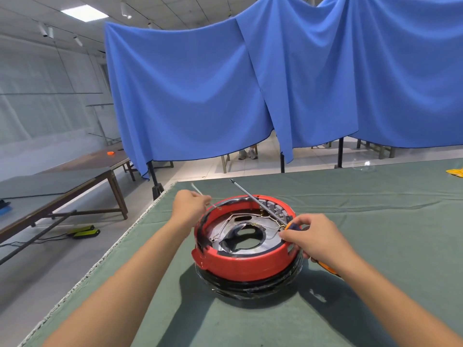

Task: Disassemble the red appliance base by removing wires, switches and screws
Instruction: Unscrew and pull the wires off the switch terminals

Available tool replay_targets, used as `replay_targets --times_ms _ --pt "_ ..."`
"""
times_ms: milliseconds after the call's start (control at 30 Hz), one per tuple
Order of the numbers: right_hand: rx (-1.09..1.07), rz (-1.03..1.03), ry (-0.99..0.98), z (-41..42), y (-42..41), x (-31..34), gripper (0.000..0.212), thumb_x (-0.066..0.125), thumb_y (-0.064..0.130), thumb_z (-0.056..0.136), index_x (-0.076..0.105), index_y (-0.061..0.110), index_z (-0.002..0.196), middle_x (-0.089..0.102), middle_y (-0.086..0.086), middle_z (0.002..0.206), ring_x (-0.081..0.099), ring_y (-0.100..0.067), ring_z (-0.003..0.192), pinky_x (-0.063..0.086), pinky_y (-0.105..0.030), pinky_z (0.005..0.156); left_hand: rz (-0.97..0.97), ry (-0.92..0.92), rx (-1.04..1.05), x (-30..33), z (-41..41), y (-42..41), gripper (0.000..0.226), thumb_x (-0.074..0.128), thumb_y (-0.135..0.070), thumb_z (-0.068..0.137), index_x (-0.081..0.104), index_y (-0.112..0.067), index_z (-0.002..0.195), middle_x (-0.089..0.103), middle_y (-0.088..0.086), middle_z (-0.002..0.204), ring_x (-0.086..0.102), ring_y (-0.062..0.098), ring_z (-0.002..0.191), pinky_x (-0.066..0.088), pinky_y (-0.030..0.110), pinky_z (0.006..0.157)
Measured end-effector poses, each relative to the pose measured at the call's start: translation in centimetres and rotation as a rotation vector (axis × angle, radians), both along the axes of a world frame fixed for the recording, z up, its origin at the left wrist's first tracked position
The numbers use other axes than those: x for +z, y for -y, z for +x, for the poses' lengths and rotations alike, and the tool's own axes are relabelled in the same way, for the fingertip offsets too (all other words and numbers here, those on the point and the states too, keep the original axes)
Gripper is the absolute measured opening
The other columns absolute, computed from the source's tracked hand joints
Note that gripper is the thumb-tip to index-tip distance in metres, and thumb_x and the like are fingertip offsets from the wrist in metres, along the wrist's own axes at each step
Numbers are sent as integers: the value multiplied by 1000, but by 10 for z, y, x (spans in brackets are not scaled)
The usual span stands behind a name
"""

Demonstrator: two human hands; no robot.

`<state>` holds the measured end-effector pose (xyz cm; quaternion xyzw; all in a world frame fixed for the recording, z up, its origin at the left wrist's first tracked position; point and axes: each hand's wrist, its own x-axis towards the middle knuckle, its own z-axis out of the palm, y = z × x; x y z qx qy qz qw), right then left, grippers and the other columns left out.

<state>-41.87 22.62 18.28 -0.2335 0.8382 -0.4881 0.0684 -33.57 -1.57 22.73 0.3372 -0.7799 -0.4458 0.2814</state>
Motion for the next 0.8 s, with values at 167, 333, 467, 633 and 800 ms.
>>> replay_targets --times_ms 167,333,467,633,800 --pt "-19 -7 -10 2 0 -2 13 77 33 71 68 25 67 62 7 57 54 -13 51 44 -29 55 341 -75 149 -14 12 28 23 58 -11 89 57 -5 67 42 3 55 31 15 44 24 18 43" --pt "-31 36 -95 5 0 -3 11 75 37 70 66 41 66 61 18 52 57 -12 57 47 -31 61 585 -109 216 -38 17 45 29 36 -1 93 47 -8 67 34 -3 35 25 9 26 20 9 37" --pt "-64 211 -208 6 -2 3 15 70 51 69 63 38 65 62 21 62 58 0 69 42 -25 59 605 -150 242 -55 20 51 34 28 -4 96 35 -13 64 27 1 42 20 9 26 18 9 41" --pt "-69 357 -139 -4 -15 15 17 71 51 63 64 35 66 64 15 59 61 -9 59 50 -26 61 347 -74 177 -64 14 57 33 46 -15 98 48 -7 66 40 8 52 33 15 39 34 14 36" --pt "-119 390 -144 -8 -24 19 15 71 41 63 59 51 63 61 9 50 62 -14 56 45 -27 57 85 109 6 -69 0 60 31 53 -17 94 52 -9 64 49 7 49 42 19 36 34 17 34"
